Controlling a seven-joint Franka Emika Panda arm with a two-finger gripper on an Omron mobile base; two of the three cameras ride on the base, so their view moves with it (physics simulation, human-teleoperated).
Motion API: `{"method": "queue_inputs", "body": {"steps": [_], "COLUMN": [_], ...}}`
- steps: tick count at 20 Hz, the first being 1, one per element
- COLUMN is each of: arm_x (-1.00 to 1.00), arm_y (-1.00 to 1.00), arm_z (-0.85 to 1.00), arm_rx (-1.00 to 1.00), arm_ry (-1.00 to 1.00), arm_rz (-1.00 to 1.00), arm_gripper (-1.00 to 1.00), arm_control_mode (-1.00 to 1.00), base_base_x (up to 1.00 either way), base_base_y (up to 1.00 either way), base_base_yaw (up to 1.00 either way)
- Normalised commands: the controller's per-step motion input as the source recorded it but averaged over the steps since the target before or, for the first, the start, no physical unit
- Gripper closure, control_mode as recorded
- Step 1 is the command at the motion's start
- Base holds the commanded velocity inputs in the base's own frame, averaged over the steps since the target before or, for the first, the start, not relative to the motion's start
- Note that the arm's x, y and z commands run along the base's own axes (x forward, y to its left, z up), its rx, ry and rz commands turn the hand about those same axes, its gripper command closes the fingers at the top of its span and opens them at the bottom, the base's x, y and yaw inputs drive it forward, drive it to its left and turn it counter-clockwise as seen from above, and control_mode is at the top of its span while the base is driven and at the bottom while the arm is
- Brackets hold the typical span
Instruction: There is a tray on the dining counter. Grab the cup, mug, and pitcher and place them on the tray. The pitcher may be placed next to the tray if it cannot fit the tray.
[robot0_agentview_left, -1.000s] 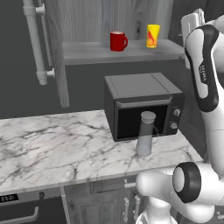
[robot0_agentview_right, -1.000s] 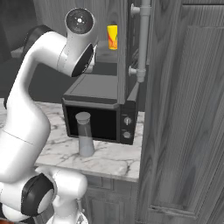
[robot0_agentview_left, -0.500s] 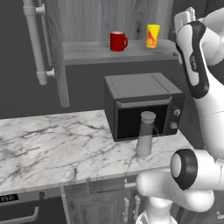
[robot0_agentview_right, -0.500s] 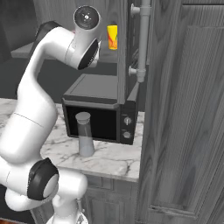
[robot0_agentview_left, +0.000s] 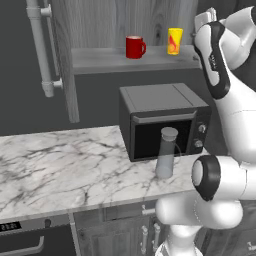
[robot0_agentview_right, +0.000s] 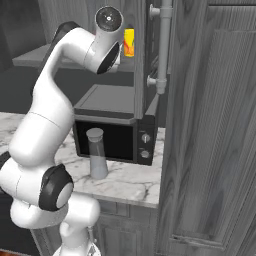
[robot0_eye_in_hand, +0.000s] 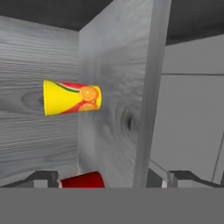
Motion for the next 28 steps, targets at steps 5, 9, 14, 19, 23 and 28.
{"method": "queue_inputs", "body": {"steps": [5,9,14,19,23,28], "arm_x": [0.41,0.41,0.39,0.34,0.29,0.28], "arm_y": [-0.10,-0.07,-0.01,-0.04,-0.10,-0.05], "arm_z": [0.00,0.00,0.00,0.00,0.00,0.01], "arm_rx": [0.00,0.01,0.00,0.00,0.00,0.00], "arm_ry": [0.00,-0.01,-0.01,0.00,0.00,0.00], "arm_rz": [-0.01,-0.01,0.00,0.00,0.00,0.00], "arm_gripper": [-1.00,-1.00,-1.00,-1.00,-1.00,-1.00], "arm_control_mode": [-1.00,-1.00,-1.00,-1.00,-1.00,-1.00], "base_base_x": [0.00,0.00,0.00,0.00,0.00,0.00], "base_base_y": [0.00,0.00,0.00,0.00,0.00,0.00], "base_base_yaw": [0.00,0.00,0.00,0.00,0.00,0.00]}}
